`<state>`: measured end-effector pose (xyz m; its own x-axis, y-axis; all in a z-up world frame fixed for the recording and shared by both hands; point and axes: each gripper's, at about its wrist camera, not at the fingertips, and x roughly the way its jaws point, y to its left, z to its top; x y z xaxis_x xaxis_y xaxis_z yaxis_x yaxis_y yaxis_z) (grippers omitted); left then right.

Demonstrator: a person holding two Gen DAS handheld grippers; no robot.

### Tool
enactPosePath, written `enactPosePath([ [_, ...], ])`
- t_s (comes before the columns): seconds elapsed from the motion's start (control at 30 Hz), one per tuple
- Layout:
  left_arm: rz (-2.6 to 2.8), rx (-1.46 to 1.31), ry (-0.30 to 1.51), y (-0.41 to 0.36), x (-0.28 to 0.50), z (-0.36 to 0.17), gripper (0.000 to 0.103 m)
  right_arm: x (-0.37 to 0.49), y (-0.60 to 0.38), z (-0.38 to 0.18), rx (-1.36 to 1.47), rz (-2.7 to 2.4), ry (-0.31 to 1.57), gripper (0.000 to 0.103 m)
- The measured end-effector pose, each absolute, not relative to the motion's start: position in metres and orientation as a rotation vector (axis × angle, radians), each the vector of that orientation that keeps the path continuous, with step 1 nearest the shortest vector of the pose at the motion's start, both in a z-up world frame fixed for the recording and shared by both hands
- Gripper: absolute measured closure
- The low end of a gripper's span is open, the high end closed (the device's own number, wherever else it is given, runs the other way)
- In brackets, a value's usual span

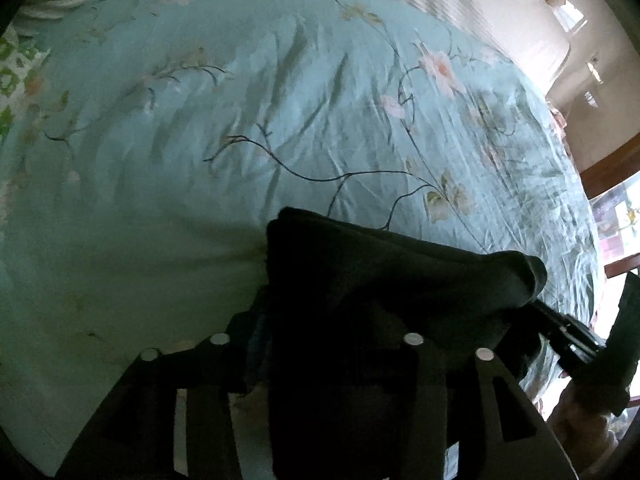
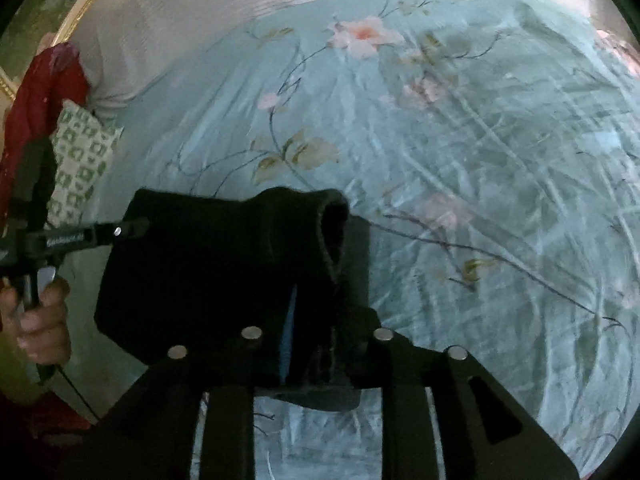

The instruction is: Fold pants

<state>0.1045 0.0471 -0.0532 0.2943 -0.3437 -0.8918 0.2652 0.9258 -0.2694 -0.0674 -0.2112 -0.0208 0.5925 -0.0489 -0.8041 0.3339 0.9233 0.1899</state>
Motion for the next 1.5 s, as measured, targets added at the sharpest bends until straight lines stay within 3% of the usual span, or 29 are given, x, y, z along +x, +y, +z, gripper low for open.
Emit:
enactPosePath([
  [0.2, -0.379, -0.045, 1.184, 0.060, 0.091, -0.038, 0.040, -0.080, -0.233, -0.012, 0.506, -0.228, 0.920, 0.070],
  [0.33, -0.397, -0.071, 1.196, 0.068, 0.082, -0.035, 0.030, -0.083, -0.235, -0.006, 0.598, -0.193, 0.855, 0.042],
  [0.43, -0.404, -0.085, 1.210, 0.071, 0.079, -0.038, 0.029, -0.073, -0.229, -0.007, 0.629, -0.163, 0.835, 0.035],
  [0.67, -0.417, -0.061, 1.256, 0.067, 0.073, -0.056, 0.026, -0.054, -0.221, -0.037, 0.584, -0.188, 0.940, 0.035],
  [0.73, -0.419, -0.059, 1.260, 0.066, 0.072, -0.062, 0.024, -0.060, -0.224, -0.051, 0.575, -0.172, 0.958, 0.044],
  [0.93, -0.416, -0.075, 1.280, 0.063, 0.075, -0.078, 0.021, -0.069, -0.236, -0.065, 0.632, -0.102, 0.928, 0.046],
  [1.0, -0.415, -0.080, 1.281, 0.061, 0.076, -0.081, 0.023, -0.066, -0.235, -0.063, 0.620, -0.089, 0.928, 0.049],
  [1.13, -0.460, -0.114, 1.289, 0.056, 0.078, -0.084, 0.046, -0.067, -0.234, -0.062, 0.619, -0.078, 0.927, 0.049],
  [1.27, -0.456, -0.081, 1.271, 0.050, 0.076, -0.082, 0.050, -0.065, -0.234, -0.061, 0.611, -0.077, 0.928, 0.051],
  [1.43, -0.470, -0.086, 1.230, 0.051, 0.072, -0.070, 0.068, -0.065, -0.229, -0.051, 0.618, -0.047, 0.910, 0.063],
  [1.5, -0.471, -0.079, 1.209, 0.053, 0.069, -0.063, 0.071, -0.064, -0.225, -0.042, 0.607, -0.024, 0.896, 0.066],
])
